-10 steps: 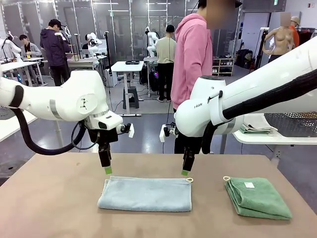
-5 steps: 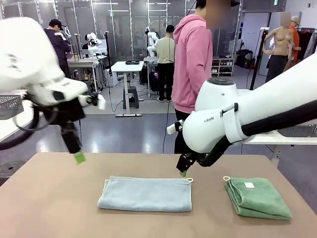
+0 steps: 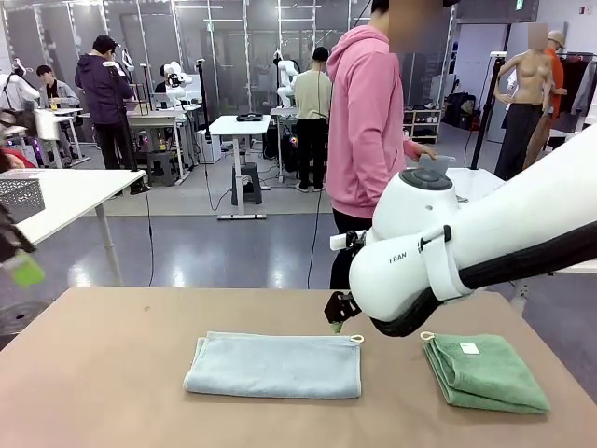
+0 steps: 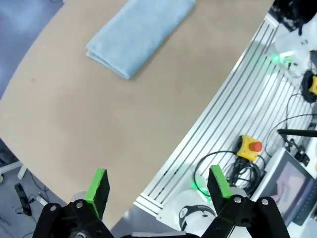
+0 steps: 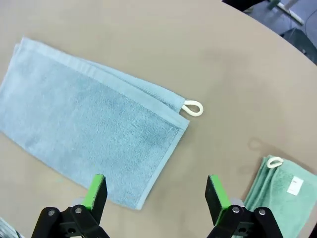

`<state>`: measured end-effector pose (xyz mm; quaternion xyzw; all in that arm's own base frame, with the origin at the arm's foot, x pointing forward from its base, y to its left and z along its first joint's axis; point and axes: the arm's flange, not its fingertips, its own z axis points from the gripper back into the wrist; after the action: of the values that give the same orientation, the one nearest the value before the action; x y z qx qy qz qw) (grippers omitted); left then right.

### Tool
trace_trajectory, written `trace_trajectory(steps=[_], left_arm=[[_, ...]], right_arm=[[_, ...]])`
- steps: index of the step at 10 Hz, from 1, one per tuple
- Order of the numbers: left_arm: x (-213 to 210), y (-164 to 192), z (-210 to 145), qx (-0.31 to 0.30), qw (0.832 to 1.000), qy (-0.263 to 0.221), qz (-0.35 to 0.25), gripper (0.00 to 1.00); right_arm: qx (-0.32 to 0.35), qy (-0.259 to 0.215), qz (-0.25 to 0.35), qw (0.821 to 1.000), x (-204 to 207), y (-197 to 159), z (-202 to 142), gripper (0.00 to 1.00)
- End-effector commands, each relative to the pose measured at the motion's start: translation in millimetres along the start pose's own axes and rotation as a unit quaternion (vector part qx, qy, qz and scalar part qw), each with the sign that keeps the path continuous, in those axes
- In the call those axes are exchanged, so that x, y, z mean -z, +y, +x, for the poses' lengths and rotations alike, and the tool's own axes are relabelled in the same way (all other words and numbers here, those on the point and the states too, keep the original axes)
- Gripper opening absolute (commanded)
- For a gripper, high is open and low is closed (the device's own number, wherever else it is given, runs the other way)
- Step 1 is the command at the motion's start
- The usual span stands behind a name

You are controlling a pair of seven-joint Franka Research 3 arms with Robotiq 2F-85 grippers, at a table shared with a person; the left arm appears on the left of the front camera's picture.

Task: Fold the towels and place them in the basket.
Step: When a person lays out a Towel with hook on the table, fold it in half twice.

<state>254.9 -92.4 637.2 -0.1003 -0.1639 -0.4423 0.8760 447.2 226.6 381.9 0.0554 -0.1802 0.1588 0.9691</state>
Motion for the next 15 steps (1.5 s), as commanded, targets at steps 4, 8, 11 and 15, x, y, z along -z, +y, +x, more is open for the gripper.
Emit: trace_trajectory(steps=[4,8,11,15], left_arm=[[-21.1,-10.4,-17.2,-0.013,1.000,-0.016,0.007,1.00],[-21.1,-10.4,-17.2,-0.013,1.000,-0.016,0.007,1.00],[-58.8,-7.5,-34.6,-0.038,0.999,-0.013,0.017,1.00],[-66.4,-1.6,-37.7,-0.039,0.999,-0.035,0.014,1.00]], right_arm=[[0.031,-0.012,0.007,0.999,12.6,-2.3,-5.7,1.00],[0.034,-0.012,0.010,0.999,14.8,-2.0,-8.2,1.00],[0.093,0.055,-0.004,0.994,30.7,-2.3,-4.4,1.00],[0.154,0.082,-0.010,0.985,65.7,-7.8,6.3,1.00]])
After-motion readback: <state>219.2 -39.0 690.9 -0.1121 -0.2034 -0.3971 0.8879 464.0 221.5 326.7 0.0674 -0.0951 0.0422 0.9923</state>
